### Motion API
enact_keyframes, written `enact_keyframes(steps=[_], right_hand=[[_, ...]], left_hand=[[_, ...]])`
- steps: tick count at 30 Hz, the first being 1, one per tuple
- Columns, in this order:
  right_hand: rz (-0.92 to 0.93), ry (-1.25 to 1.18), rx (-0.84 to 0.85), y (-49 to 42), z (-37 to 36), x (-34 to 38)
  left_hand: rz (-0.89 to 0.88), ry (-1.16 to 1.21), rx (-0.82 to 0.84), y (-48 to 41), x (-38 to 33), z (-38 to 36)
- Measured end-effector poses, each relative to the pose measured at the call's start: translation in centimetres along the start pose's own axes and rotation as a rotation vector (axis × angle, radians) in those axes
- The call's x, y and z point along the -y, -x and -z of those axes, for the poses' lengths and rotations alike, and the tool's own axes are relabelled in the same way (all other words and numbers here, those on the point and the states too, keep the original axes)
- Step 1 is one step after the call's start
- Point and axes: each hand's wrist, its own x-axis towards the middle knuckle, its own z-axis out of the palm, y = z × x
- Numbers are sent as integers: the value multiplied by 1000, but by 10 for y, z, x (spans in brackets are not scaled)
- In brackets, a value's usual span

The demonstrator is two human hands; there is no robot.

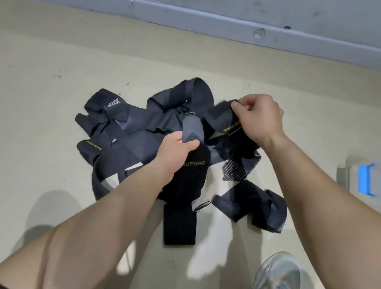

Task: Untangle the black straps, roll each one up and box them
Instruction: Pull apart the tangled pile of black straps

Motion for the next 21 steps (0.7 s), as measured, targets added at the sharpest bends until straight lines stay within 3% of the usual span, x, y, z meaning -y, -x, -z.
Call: enact_keyframes(steps=[6,10,14,21], right_hand=[[4,-229,52,41,58,45],[-18,-484,109,70,89,70],[0,-643,208,101,110,89],[-8,-514,478,146,128,108]], left_hand=[[-107,-129,43,51,-63,13],[-75,211,272,95,-103,26],[-29,353,392,129,-124,41],[-30,87,50,173,-164,51]])
